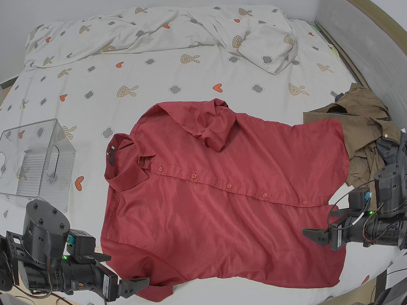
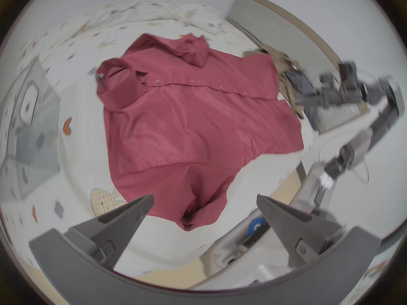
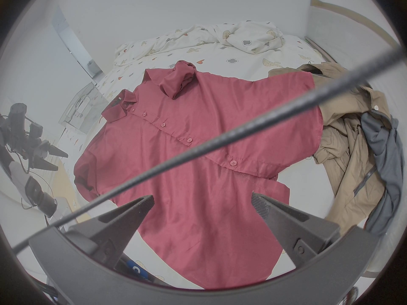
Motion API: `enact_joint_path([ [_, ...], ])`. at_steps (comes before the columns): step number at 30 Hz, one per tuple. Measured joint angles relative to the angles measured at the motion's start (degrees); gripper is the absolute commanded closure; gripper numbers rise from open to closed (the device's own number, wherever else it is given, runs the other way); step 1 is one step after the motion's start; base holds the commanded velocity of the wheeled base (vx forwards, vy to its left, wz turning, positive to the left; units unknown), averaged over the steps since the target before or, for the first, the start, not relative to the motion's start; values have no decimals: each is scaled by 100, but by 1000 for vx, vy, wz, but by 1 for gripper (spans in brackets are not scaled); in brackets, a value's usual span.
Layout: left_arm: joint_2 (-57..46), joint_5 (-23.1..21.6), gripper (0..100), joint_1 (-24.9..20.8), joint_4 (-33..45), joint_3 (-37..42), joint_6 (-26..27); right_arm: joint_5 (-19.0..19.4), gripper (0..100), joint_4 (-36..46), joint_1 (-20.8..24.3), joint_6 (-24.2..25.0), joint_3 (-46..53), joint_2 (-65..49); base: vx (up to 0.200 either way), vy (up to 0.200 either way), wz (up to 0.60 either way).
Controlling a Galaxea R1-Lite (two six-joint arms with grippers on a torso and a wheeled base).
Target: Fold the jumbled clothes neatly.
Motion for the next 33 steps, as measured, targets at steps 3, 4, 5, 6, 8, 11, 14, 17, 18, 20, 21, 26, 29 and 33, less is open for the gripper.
enact_joint_path([
  [3, 6, 22, 0, -95, 18, 38, 640, 2, 0, 0, 0, 0, 0, 5, 0, 0, 0],
  [4, 11, 33, 0, -138, 18, 60, 908, 2, 0, 0, 0, 0, -1, 5, 0, 0, 0],
  [5, 15, 62, 0, -187, 21, 88, 1193, 2, 0, 2, 0, 2, -1, 5, 0, 0, 0],
  [6, 22, 88, 0, -233, 21, 118, 1440, 2, 0, 0, 0, 2, -4, 5, 0, 0, 0],
  [8, 48, 200, 0, -328, 18, 197, 2016, 2, 0, 0, 0, 2, -4, 6, 0, 0, 0],
  [11, 122, 416, 0, -429, 11, 339, 2909, 2, 0, 0, 0, 2, -6, 6, 0, 0, 0],
  [14, 232, 588, 0, -525, -4, 514, 3557, 2, 0, 0, 0, 11, -6, 9, 0, 0, 0],
  [17, 332, 668, 0, -700, -28, 642, 3764, 2, 0, 0, 0, 22, -6, 11, 0, 0, 0],
  [18, 361, 678, 0, -755, -37, 680, 3801, 2, 0, 0, 0, 24, -6, 11, 0, 0, 0],
  [20, 439, 689, 0, -890, -41, 750, 3888, 2, 0, 0, 0, 27, -6, 13, 0, 0, 0],
  [21, 463, 690, 0, -919, -50, 761, 3900, 2, 0, 0, 4, 29, -6, 13, 0, 0, 0],
  [26, 670, 697, 0, -1047, -137, 801, 3924, 2, 0, 0, 4, 29, -6, 13, 0, 0, 0],
  [29, 773, 631, 0, -1214, -274, 848, 3931, 2, 0, 0, 0, 32, -6, 16, 0, 0, 0],
  [33, 898, 254, 0, -1430, -323, 892, 3946, 5, 0, 0, 0, 29, -6, 16, 0, 0, 0],
])
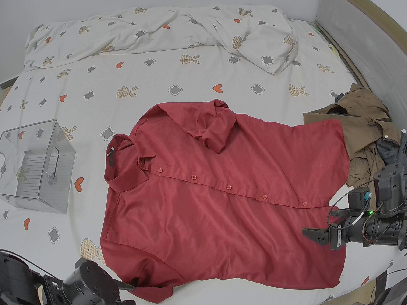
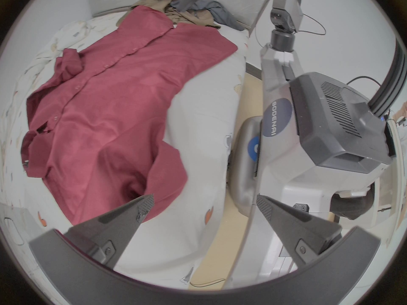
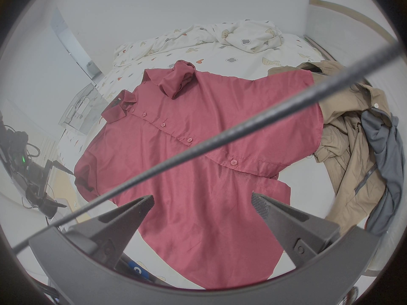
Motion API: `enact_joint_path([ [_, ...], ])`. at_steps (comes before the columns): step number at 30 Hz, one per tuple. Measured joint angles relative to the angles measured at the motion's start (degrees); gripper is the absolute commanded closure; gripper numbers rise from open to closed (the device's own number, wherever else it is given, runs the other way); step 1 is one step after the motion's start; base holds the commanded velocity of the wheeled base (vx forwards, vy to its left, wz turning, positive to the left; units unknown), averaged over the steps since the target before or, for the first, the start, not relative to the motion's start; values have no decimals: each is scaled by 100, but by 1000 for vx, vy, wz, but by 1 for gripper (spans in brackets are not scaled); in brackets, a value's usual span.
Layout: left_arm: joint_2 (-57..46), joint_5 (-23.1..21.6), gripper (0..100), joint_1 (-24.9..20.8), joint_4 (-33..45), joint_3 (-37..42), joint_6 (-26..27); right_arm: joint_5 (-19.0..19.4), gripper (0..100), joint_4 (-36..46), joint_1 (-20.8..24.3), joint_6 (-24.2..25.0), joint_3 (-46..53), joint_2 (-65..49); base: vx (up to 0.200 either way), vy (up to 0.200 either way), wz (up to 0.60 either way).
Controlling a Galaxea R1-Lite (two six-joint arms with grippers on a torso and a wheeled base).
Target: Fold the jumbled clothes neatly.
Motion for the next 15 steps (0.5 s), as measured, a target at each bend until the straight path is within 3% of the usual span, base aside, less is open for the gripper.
enact_joint_path([
  [9, 386, -896, 0, -102, -35, -35, -2, -2, 0, 0, 11, 2, 0, 0, 0, 0, 0],
  [15, 664, -936, 0, -68, -39, -88, 16, -5, 0, 0, 28, 0, 0, 0, 0, 0, 0],
])
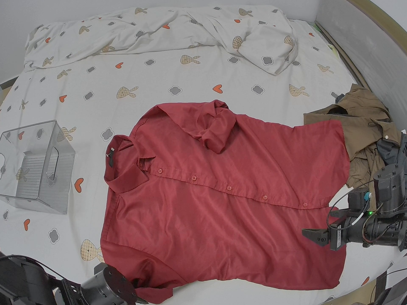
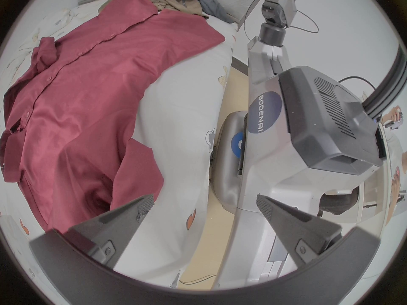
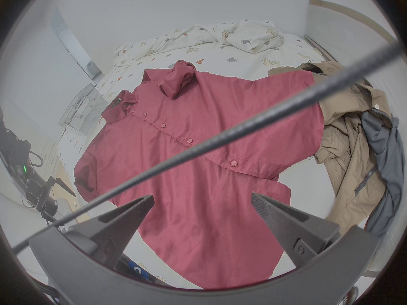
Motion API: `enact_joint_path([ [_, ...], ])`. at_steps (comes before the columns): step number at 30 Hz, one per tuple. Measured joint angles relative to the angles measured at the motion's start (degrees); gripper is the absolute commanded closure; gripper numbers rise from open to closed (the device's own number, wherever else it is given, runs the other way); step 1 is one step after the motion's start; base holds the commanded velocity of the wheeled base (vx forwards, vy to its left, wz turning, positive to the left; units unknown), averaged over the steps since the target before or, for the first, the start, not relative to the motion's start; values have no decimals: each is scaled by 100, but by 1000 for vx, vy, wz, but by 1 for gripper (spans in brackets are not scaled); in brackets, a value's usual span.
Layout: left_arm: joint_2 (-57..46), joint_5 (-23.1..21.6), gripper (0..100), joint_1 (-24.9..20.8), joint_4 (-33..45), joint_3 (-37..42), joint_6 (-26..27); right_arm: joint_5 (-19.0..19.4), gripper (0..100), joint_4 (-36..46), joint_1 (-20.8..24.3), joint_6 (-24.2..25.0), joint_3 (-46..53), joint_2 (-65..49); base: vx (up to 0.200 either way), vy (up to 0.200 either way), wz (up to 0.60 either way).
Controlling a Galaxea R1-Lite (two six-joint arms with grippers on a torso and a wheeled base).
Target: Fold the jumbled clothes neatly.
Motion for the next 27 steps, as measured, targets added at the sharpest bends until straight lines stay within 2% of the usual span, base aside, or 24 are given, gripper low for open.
enact_joint_path([
  [9, 524, 95, 0, 311, -7, -204, 38, -4, 0, 0, 9, 0, 0, -2, 0, 0, 0],
  [13, 631, 497, 0, 685, -7, -328, 299, -4, 0, 0, 17, 0, 0, -2, 0, 0, 0],
  [17, 686, 702, 0, 906, -5, -450, 542, -6, 0, 0, 26, 0, 5, -5, 0, 0, 0],
  [27, 883, 814, 0, 1124, -5, -870, 589, -4, 0, -2, 41, 0, 24, -27, 0, 0, 0],
])
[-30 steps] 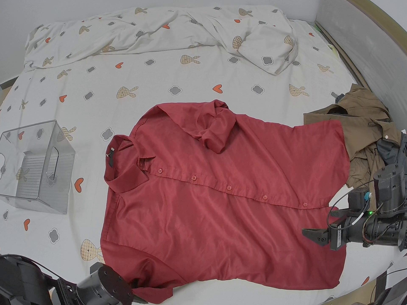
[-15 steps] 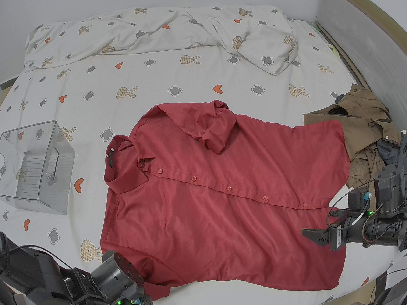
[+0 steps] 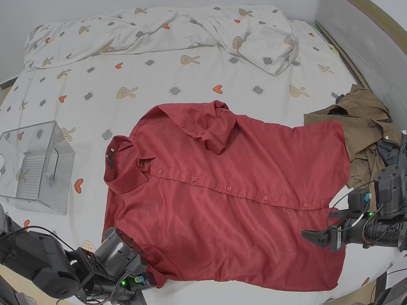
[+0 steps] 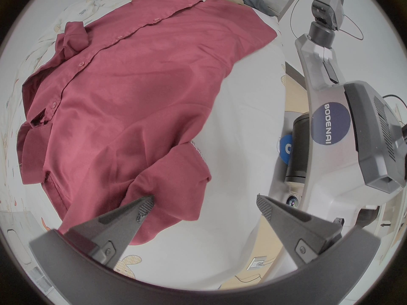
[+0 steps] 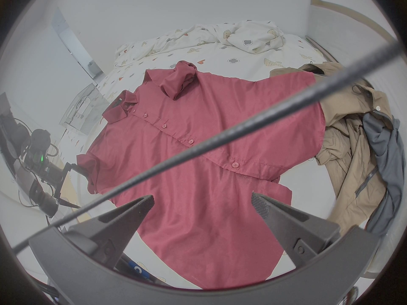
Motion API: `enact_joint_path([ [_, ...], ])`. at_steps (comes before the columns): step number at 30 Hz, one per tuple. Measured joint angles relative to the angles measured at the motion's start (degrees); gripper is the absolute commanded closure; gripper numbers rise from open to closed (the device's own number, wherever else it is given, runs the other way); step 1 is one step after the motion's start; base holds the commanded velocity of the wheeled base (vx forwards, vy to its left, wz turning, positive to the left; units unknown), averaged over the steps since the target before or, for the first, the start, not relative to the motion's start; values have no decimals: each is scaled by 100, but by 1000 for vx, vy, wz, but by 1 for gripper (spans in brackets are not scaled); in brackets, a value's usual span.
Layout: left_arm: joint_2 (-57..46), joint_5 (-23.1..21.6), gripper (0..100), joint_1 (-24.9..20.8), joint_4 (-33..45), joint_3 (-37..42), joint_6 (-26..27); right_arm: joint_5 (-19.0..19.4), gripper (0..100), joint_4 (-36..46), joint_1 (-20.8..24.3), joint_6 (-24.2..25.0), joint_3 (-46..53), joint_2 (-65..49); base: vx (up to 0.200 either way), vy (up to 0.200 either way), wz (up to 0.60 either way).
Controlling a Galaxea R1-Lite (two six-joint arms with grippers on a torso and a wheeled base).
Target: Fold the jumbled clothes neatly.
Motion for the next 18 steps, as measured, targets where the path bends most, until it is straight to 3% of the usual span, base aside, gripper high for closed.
enact_joint_path([
  [13, 542, 293, 0, 232, -567, -172, 22, 4, 0, 2, 11, -2, 52, -17, 0, 0, 0],
  [14, 603, 322, 100, 257, -627, -177, 27, 4, 0, 5, 15, -5, 56, -17, 0, 0, 0],
  [18, 767, 367, 100, 317, -758, -179, 20, 9, 0, 2, 17, -7, 61, -17, 0, 0, 0],
])
